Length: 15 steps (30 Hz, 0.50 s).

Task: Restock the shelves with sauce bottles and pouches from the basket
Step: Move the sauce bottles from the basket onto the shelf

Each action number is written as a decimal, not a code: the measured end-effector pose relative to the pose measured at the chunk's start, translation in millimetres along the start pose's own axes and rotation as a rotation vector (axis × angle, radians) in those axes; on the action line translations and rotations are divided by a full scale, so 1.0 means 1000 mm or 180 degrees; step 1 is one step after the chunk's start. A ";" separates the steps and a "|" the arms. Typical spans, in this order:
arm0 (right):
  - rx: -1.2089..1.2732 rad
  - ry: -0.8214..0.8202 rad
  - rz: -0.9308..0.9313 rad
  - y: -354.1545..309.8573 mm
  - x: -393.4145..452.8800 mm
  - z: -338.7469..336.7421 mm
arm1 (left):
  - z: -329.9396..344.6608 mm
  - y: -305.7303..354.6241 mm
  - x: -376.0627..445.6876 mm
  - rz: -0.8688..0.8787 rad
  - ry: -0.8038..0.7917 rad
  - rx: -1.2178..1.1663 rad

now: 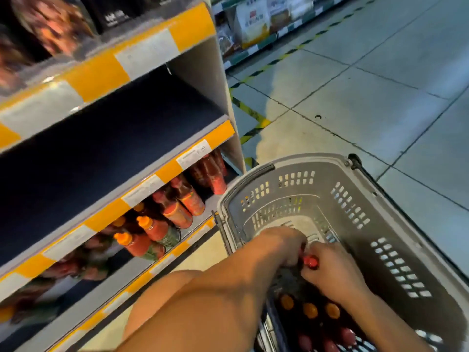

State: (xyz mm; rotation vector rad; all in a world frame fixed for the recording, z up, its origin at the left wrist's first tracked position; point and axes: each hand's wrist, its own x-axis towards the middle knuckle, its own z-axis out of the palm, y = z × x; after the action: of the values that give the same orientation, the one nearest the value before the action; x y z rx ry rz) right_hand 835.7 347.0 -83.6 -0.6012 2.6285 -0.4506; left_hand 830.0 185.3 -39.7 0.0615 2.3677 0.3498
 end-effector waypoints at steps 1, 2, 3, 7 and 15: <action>0.0103 0.0173 -0.0012 -0.003 -0.007 -0.013 | -0.014 0.001 -0.014 0.0063 0.0267 -0.0114; 0.0175 0.0371 -0.0059 -0.007 -0.014 -0.026 | -0.028 0.002 -0.028 0.0104 0.0569 -0.0248; 0.0188 0.0560 -0.0135 -0.012 -0.022 -0.038 | -0.039 0.002 -0.046 0.0167 0.0881 -0.0367; -0.0066 0.1201 -0.0428 -0.041 -0.051 -0.092 | -0.065 -0.007 -0.131 0.0362 0.2045 -0.0964; 0.0157 0.2035 -0.1183 -0.160 -0.118 -0.181 | -0.059 -0.076 -0.346 0.0264 0.3876 -0.1676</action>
State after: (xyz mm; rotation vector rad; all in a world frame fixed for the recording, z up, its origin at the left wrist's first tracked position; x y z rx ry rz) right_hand 906.3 304.8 172.9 -1.0854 3.0801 -0.9506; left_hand 1047.8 48.9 211.5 -0.4149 3.3287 1.3348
